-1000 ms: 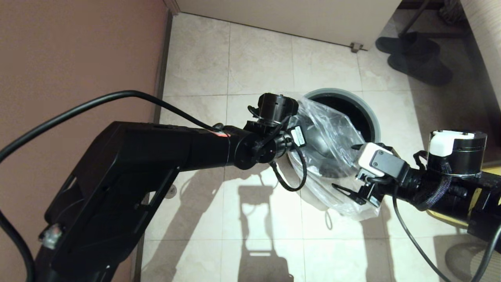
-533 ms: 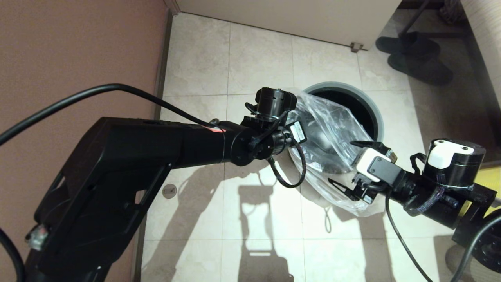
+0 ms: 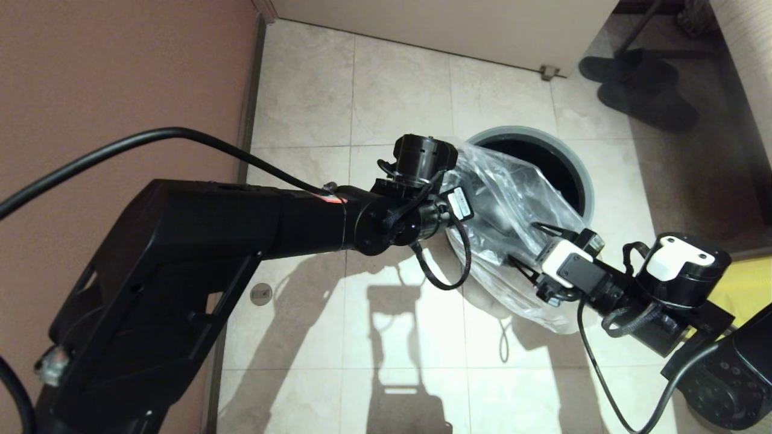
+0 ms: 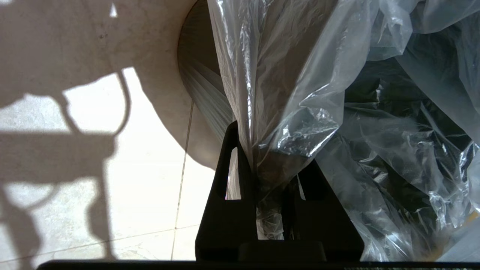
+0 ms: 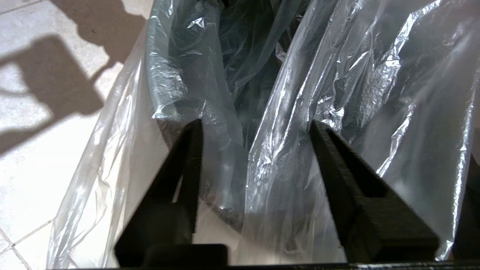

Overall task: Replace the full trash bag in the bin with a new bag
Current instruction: Put the new garbage bag on the trash can

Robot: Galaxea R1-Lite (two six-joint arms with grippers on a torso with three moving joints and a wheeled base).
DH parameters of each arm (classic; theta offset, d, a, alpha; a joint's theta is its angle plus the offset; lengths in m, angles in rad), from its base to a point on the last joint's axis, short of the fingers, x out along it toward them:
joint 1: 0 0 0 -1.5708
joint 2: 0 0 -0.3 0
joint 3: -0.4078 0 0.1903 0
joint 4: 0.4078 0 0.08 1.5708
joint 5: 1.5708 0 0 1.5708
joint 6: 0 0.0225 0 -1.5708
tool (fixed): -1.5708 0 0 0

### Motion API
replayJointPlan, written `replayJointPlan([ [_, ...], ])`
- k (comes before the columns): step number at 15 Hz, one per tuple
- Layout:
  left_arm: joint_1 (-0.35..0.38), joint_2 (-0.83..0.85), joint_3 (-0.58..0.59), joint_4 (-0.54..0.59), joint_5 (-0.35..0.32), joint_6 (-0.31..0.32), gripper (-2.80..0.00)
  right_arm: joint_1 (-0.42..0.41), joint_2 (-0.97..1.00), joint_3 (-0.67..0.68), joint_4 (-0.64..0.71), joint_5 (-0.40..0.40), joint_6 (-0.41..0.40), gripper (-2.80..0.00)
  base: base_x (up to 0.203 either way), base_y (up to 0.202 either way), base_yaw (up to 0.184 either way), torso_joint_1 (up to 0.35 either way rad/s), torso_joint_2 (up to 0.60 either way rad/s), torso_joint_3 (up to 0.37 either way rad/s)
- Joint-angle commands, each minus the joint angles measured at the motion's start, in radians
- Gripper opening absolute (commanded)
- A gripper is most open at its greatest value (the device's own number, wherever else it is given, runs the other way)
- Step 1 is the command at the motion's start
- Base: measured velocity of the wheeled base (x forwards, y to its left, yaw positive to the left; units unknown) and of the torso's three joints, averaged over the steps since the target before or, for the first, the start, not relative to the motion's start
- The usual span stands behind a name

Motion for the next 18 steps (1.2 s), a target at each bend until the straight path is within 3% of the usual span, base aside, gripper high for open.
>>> replayJointPlan([
  [1, 0.001, -0.005, 0.001, 0.005, 0.002, -0.004, -2.80, -0.003, -0.003, -0.001, -0.007, -0.001, -0.004, -2.80, 0.000, 0.000, 0.000, 0.000, 0.00, 0.000],
  [7, 0.000, -0.037, 0.049, 0.006, 0.002, -0.005, -2.80, -0.020, -0.068, -0.010, 0.031, -0.004, -0.002, -2.80, 0.000, 0.000, 0.000, 0.000, 0.00, 0.000],
  [15, -0.005, -0.126, 0.251, -0.004, -0.016, -0.029, -2.80, -0.116, -0.140, -0.037, 0.111, -0.006, 0.041, -2.80, 0.000, 0.000, 0.000, 0.000, 0.00, 0.000],
  [18, -0.005, -0.133, 0.277, -0.007, -0.023, -0.032, -2.80, -0.105, -0.232, -0.023, 0.172, -0.007, 0.063, -2.80, 0.000, 0.000, 0.000, 0.000, 0.00, 0.000],
])
